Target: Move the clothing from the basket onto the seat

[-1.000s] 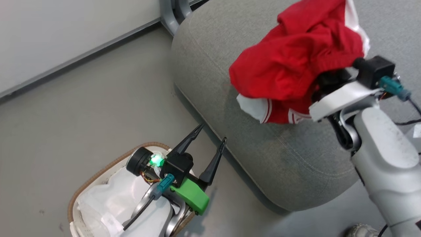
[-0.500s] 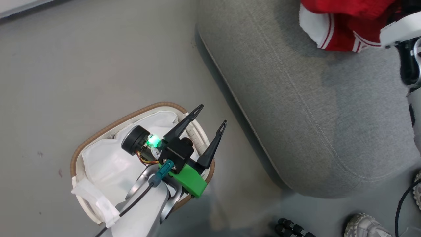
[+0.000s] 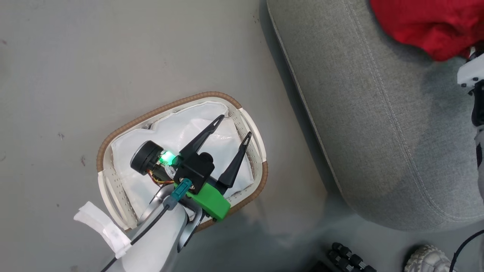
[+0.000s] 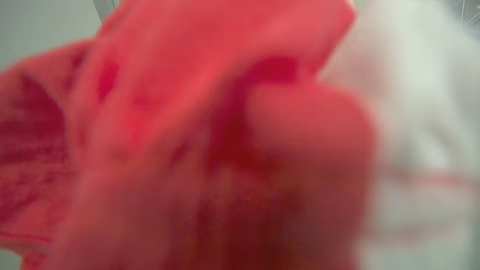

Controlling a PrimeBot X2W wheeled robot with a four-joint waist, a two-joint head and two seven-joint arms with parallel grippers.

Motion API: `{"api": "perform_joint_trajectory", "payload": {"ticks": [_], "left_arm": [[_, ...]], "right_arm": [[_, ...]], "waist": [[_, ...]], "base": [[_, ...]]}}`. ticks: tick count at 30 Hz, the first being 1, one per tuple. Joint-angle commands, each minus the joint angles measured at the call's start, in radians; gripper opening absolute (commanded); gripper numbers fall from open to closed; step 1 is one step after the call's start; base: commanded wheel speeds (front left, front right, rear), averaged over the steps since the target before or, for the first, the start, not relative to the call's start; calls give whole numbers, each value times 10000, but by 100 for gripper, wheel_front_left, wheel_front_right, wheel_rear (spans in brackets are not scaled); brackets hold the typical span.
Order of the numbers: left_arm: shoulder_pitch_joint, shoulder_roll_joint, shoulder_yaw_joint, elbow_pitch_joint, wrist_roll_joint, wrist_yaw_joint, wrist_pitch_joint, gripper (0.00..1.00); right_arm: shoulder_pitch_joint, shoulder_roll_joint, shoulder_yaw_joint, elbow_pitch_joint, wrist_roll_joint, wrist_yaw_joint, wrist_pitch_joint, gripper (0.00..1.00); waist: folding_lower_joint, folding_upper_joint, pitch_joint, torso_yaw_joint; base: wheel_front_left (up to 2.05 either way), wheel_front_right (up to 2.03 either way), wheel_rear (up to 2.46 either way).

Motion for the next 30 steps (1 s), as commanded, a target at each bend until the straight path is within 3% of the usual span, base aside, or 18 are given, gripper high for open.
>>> {"api": "perform_joint_trajectory", "payload": {"ticks": [1,9,15,24,30], "left_arm": [[-59,38,61,-3,117,-29,3,100],[292,-55,268,133,-20,-29,3,100],[658,-190,588,155,-123,-30,3,100],[1264,-414,1787,78,-169,89,3,100],[1855,-603,3072,-58,-286,305,5,100]], "right_arm": [[301,45,-195,45,-127,-14,-17,100],[1492,431,-618,-271,-484,-12,-17,100],[2687,532,-236,-736,-547,-14,-17,100],[4063,589,1015,-2011,180,-12,-19,100],[4759,888,1604,-3394,-163,-12,-19,100]], "waist": [[-2,0,-134,-77],[-2,0,-899,-339],[-2,0,-1680,-363],[-2,0,-2703,188],[-2,0,-3363,798]], "base": [[0,0,0],[0,0,0],[0,0,0],[0,0,0],[0,0,0]]}}
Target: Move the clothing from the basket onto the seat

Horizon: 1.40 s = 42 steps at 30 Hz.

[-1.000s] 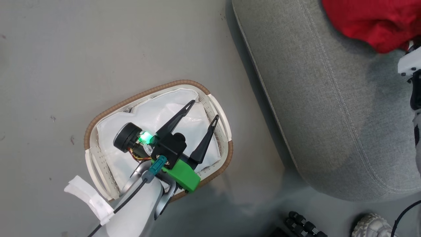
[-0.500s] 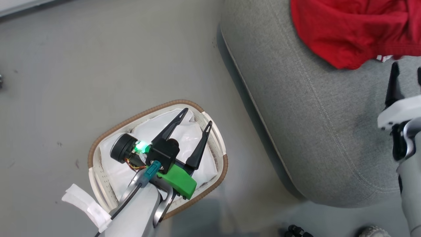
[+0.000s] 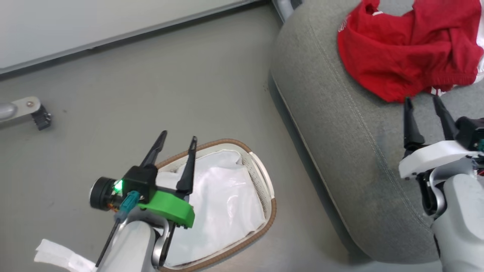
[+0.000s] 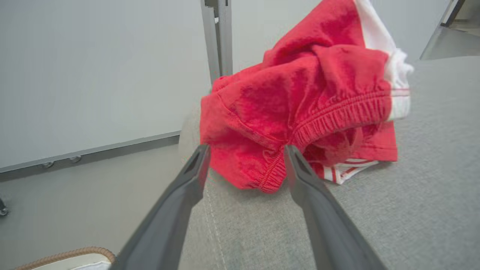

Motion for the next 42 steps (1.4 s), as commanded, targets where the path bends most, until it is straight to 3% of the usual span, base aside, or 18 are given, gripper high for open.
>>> {"api": "perform_joint_trajectory", "payload": {"ticks": [1,17,34,35,42], "left_arm": [[306,-30,258,-20,39,58,5,100],[1886,-269,2965,191,396,422,5,100],[3459,-294,3344,119,-429,128,5,100],[3357,-301,3340,130,-460,144,0,0],[3292,-360,3427,521,-910,137,188,0]], "right_arm": [[293,96,126,-204,-142,-10,-17,100],[1467,990,1034,-653,-641,-10,-17,100],[3021,1369,1189,-585,-632,-10,-17,100],[2923,1390,1204,-600,-575,0,0,0],[3127,1491,1121,-303,-110,2,166,0]], "waist": [[1,0,-625,649],[1,0,-1993,1850],[1,0,-3042,2093],[1,0,-3026,2077],[1,0,-3046,2086]], "base": [[0,0,0],[0,0,0],[0,0,0],[0,0,0],[0,0,0]]}}
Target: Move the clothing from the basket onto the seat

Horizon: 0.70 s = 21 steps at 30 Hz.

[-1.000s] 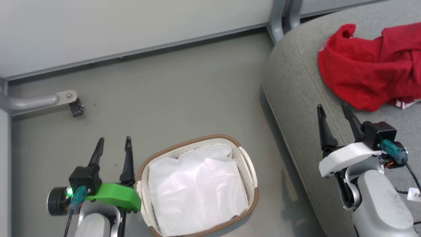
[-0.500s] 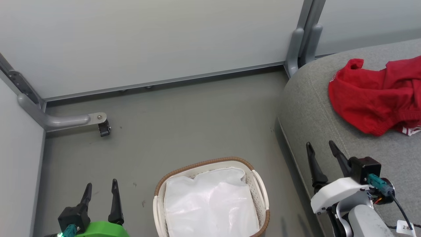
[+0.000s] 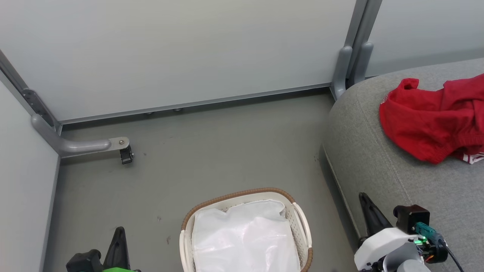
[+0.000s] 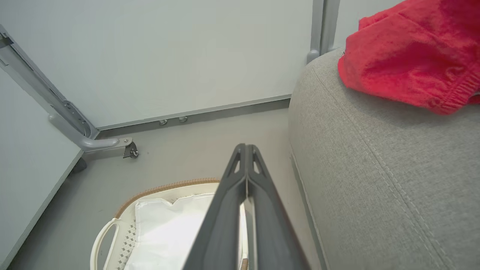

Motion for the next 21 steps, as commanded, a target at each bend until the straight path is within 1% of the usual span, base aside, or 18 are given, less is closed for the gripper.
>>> {"api": "perform_joint_trajectory", "payload": {"ticks": [1,7,21], "left_arm": [[-137,30,97,-140,-446,-20,133,0],[-244,36,158,-300,-1588,-57,428,0],[-472,50,285,-617,-3853,-129,1012,0]], "right_arm": [[-160,-38,-110,-174,443,0,117,0],[-128,-41,-263,-366,1574,-1,422,0],[-69,-47,-561,-739,3835,-2,1021,0]], "waist": [[1,0,-2,1],[1,0,-11,6],[1,0,-31,18]], "base": [[0,0,0],[0,0,0],[0,0,0]]}}
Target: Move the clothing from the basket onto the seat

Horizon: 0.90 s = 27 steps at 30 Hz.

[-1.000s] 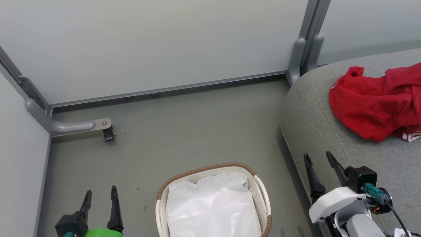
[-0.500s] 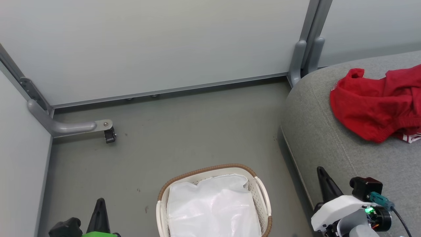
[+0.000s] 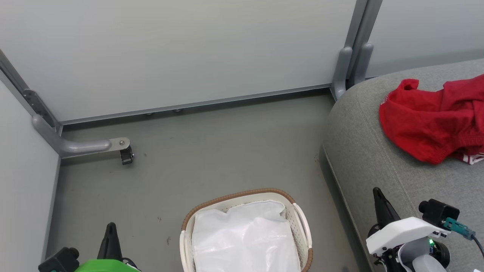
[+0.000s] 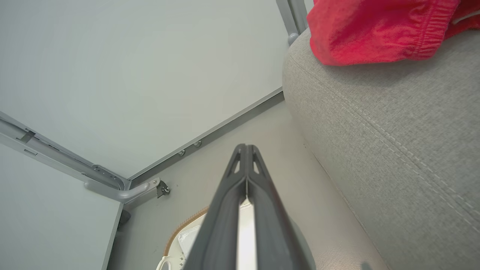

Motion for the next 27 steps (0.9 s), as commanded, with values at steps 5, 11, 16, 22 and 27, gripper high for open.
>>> {"api": "perform_joint_trajectory", "payload": {"ticks": [5,11,16,22,27], "left_arm": [[-408,53,118,-267,-949,-68,247,0],[-504,59,173,-369,-1776,-91,467,0],[-579,63,220,-451,-2434,-112,652,0],[-664,69,275,-534,-3167,-140,858,0],[-722,73,317,-602,-3733,-163,1010,0]], "right_arm": [[-75,-47,-163,-307,971,-3,253,0],[-58,-50,-279,-435,1792,-3,478,0],[-44,-52,-372,-536,2450,-4,657,0],[-28,-54,-475,-650,3179,-4,858,0],[-15,-56,-555,-735,3743,-5,1015,0]], "waist": [[1,0,-8,5],[1,0,-17,10],[1,0,-25,14],[1,0,-33,19],[1,0,-41,23]], "base": [[0,0,0],[0,0,0],[0,0,0],[0,0,0],[0,0,0]]}}
